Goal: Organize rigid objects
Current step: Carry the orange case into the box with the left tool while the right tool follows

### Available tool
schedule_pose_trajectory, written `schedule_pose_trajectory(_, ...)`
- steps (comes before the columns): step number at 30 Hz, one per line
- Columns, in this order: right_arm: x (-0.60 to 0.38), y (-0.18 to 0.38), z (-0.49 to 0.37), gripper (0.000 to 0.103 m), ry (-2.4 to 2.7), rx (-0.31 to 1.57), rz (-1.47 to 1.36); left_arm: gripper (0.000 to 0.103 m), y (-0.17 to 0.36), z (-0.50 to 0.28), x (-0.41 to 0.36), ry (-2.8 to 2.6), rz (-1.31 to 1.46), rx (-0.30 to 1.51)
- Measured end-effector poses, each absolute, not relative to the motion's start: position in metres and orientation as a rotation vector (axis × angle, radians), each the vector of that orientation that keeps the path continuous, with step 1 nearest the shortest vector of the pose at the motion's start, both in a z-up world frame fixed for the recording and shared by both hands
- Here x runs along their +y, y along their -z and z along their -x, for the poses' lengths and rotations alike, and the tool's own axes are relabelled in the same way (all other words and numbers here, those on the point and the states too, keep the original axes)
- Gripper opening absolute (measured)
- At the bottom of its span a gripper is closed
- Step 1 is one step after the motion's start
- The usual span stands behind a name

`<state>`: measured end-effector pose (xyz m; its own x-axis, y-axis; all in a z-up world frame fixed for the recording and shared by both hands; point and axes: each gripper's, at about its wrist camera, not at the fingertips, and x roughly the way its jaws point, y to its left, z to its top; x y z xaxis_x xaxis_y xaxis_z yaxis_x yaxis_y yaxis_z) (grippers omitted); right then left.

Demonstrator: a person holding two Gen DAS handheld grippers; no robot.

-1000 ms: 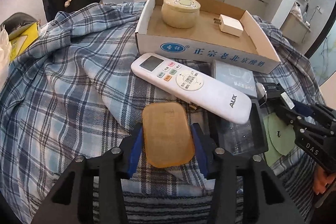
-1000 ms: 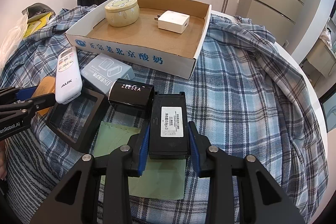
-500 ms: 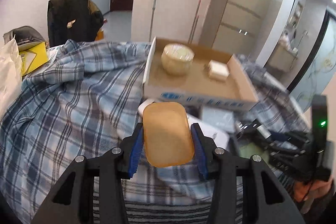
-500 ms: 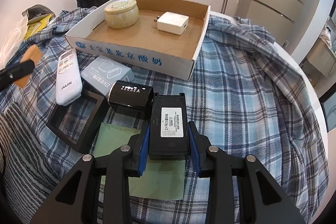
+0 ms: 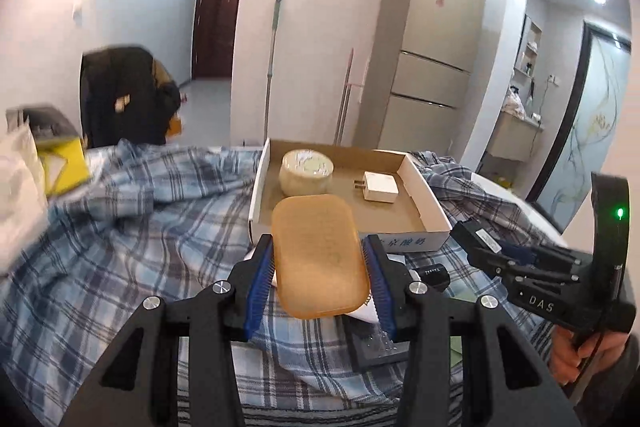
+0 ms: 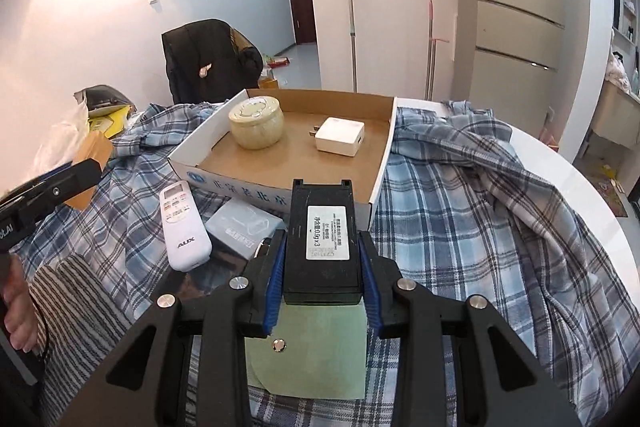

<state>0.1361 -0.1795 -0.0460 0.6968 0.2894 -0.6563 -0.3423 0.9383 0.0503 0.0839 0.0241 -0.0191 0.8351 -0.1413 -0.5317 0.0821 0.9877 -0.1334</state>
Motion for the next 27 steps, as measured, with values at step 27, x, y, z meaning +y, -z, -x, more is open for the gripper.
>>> schedule_pose_trajectory(27, -0.16, -0.052, -0.21, 0.032, -0.214, 0.685, -0.056, 0.047, -0.048, -0.229, 0.011, 0.247, 0.095, 0.746)
